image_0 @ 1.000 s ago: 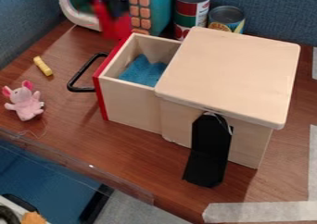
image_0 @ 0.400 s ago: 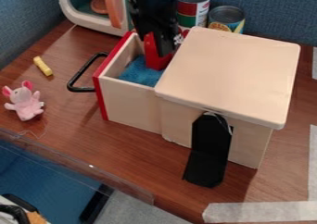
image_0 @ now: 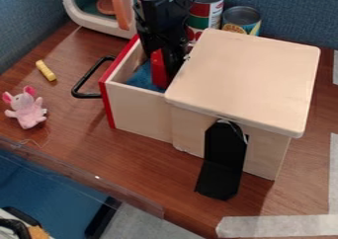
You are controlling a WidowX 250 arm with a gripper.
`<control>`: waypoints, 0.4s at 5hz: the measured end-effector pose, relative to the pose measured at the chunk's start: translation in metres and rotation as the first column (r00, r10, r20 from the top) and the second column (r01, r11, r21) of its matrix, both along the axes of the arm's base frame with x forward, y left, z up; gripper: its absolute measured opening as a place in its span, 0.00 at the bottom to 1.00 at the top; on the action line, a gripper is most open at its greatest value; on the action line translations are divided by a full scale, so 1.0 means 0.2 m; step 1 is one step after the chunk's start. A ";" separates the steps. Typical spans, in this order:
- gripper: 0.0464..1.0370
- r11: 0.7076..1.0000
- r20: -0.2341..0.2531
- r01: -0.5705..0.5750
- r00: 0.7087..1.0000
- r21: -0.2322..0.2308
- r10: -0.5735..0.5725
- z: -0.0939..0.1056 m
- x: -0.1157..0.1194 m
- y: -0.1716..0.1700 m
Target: Put the red object in the drawer
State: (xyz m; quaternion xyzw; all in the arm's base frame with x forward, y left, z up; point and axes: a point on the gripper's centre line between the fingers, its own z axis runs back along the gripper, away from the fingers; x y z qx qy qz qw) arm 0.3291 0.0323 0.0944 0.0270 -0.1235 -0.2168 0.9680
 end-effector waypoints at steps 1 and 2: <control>0.73 1.000 -0.033 -0.015 0.999 -0.010 0.015 -0.02 -0.04 0.02; 0.96 0.999 -0.029 -0.035 0.999 -0.030 0.034 0.04 -0.08 0.04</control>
